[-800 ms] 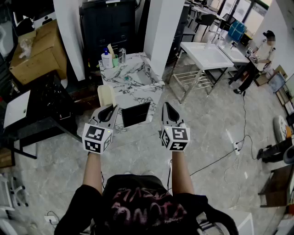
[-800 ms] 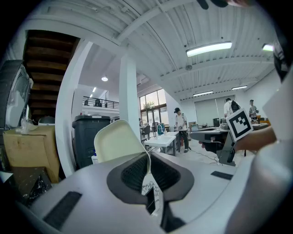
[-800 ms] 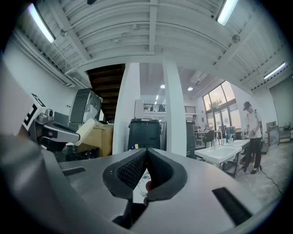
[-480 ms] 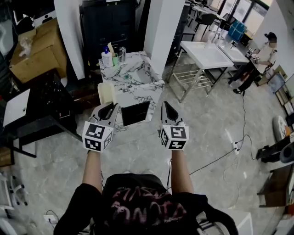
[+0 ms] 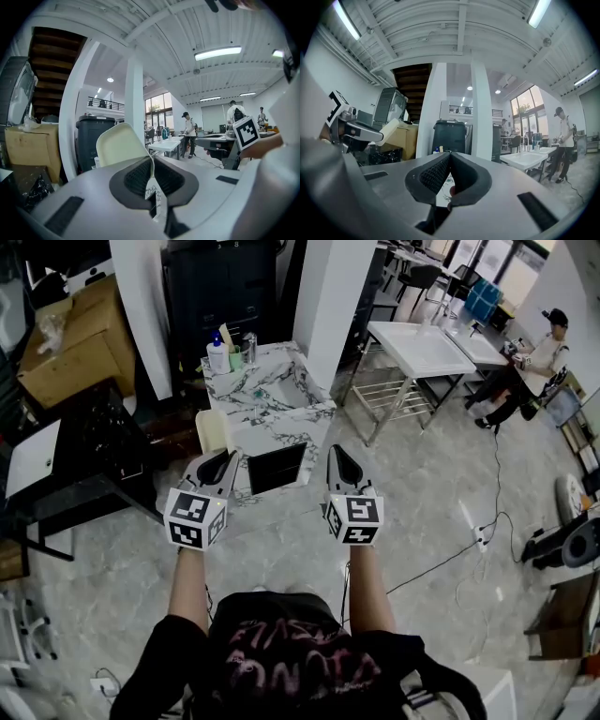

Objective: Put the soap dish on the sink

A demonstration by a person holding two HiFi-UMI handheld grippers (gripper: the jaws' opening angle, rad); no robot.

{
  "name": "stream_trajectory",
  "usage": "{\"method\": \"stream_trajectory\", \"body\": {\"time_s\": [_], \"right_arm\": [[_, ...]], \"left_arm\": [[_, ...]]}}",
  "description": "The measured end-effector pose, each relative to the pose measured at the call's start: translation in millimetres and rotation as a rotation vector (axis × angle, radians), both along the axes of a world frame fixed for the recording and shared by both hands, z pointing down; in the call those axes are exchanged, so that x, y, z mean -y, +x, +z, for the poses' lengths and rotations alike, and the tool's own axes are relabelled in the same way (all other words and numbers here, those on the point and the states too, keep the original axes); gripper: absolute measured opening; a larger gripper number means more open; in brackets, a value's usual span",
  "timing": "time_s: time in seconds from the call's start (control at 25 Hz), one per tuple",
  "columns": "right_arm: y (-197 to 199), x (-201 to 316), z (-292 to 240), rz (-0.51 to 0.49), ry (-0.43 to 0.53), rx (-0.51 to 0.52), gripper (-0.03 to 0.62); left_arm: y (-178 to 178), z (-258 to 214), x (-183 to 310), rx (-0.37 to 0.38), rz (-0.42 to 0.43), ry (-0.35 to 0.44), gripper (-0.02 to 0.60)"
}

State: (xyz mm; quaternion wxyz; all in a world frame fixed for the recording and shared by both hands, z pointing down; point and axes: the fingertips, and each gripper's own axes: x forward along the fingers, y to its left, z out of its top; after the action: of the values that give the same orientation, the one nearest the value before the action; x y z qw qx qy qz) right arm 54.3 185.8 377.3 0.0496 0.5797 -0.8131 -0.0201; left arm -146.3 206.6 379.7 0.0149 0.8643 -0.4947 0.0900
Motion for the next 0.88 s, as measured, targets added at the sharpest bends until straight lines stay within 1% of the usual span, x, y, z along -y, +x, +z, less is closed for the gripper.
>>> {"method": "stream_trajectory", "body": {"time_s": [0.16,0.48,0.88], "right_arm": [[-4,-2,4,0.003,-0.003,-0.025,0.014],[-2,-1,6,0.027,-0.011,-0.026,0.014],[-3,23,12,0.029,-0.016,-0.024,0.014]], "left_arm": [[-3,4,0,0.001,0.006,-0.005,0.035],[-11,10,1,0.004,0.009,-0.017,0.035],[-13,18,25,0.013,0.003,-0.021,0.035]]}}
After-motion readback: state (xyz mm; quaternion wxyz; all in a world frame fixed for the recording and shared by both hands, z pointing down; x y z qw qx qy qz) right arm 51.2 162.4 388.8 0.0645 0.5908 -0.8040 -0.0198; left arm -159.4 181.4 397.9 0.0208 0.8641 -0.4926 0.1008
